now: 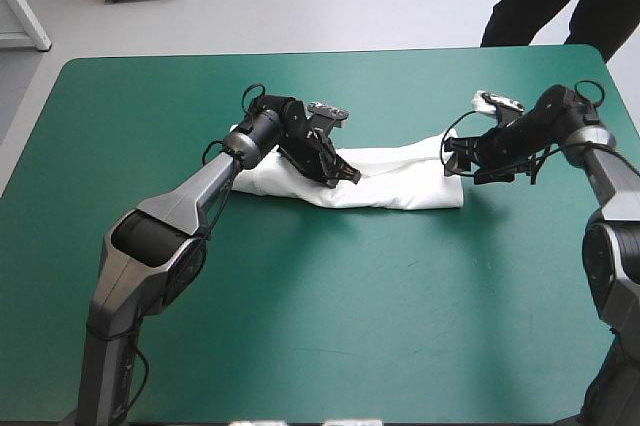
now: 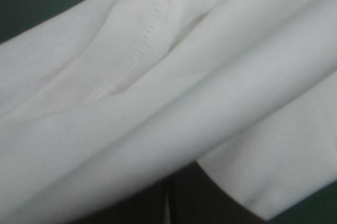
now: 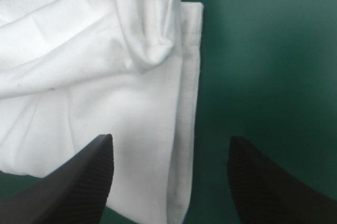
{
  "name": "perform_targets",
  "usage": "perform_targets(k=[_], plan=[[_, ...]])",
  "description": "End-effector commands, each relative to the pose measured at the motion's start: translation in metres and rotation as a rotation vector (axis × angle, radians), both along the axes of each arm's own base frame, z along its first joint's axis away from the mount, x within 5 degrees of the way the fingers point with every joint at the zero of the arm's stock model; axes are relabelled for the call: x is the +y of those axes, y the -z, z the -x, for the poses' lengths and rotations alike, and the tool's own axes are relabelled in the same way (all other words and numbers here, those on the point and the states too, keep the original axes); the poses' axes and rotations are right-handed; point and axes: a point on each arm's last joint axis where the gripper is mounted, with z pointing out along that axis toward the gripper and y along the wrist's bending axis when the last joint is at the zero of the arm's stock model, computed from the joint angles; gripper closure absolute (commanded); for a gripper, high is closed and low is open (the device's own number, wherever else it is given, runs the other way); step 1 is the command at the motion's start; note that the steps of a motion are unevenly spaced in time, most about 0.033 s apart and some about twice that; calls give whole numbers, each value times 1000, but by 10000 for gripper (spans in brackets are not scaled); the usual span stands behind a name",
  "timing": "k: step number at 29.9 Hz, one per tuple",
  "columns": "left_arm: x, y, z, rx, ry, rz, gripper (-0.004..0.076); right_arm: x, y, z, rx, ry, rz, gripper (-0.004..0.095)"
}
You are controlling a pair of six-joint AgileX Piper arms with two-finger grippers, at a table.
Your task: Fold the cloth
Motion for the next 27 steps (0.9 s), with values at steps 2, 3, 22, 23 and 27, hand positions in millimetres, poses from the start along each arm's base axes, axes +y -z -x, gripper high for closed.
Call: perform_targets(k=[2,3,22,23,27], plan=[[-2,-24,6,-22,-1,46,733,15,-16,2,-126,1,-2,330],[-2,-24,6,-22,-1,46,733,17,-15,2,-133,4,1,330],[-2,-24,7,-13,2,41,733,64,24,1,-31,-83,-64,912],[-2,-24,7,-13,2,41,733,64,20,1,-35,-86,-67,913],[-2,-24,7,-14,5,40,733,64,-7,2,-103,-93,-68,913]])
